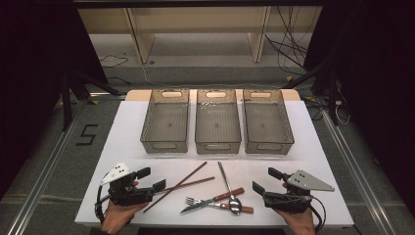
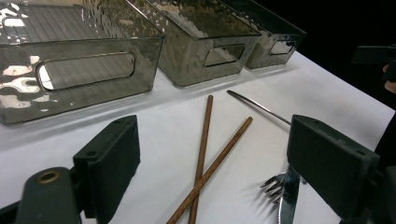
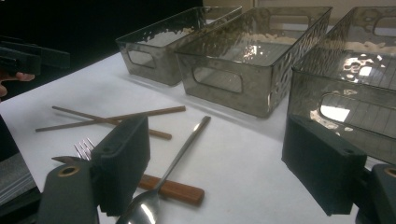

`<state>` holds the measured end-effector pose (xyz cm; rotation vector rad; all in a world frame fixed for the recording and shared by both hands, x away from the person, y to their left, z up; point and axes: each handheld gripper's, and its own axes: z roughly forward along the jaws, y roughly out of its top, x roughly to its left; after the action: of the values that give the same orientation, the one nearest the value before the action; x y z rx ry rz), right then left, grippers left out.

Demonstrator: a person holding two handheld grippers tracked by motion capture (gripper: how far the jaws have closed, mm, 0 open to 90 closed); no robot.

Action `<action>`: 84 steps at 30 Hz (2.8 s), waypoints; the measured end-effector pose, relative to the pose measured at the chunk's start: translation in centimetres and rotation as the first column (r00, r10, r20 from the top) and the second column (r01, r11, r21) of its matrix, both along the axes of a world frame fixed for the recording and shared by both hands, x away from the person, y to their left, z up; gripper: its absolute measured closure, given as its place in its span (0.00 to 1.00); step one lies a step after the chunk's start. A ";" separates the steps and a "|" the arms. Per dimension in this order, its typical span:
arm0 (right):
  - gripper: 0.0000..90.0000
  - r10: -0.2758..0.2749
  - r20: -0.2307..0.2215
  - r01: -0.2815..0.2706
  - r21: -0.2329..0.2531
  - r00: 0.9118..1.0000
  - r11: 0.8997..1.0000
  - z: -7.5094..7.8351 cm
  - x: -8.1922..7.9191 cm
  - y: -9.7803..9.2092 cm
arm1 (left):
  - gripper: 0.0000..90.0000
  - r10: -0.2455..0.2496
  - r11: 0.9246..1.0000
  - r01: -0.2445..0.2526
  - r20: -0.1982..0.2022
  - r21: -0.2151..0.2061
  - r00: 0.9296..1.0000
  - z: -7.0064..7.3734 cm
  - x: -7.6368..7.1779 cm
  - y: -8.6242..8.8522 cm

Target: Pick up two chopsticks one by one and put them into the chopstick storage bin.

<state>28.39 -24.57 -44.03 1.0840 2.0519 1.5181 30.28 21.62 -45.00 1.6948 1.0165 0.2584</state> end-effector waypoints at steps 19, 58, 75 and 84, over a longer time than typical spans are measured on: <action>0.27 0.001 -0.009 -0.001 0.002 1.000 1.000 0.0 0.1 -0.1 | 0.19 -0.062 0.980 0.073 -0.067 0.185 0.996 2.4 2.3 -1.0; 0.27 0.049 -0.045 -0.049 -0.007 0.998 0.999 -0.1 0.3 0.3 | 0.45 -0.211 0.673 0.441 -0.417 0.594 0.884 0.5 6.4 -6.9; 0.28 0.064 -0.055 -0.065 -0.014 0.996 0.998 -0.2 0.4 0.5 | 0.75 -0.263 0.608 0.550 -0.508 0.573 0.820 -0.9 7.2 -7.5; 0.28 0.067 -0.057 -0.068 -0.016 0.996 0.998 -0.3 0.4 0.5 | 0.86 -0.281 0.585 0.581 -0.530 0.566 0.800 -1.1 7.5 -7.7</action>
<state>28.77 -24.05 -44.29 1.0728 2.1561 1.5146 37.73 13.89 -46.10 2.7565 0.7493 -0.0478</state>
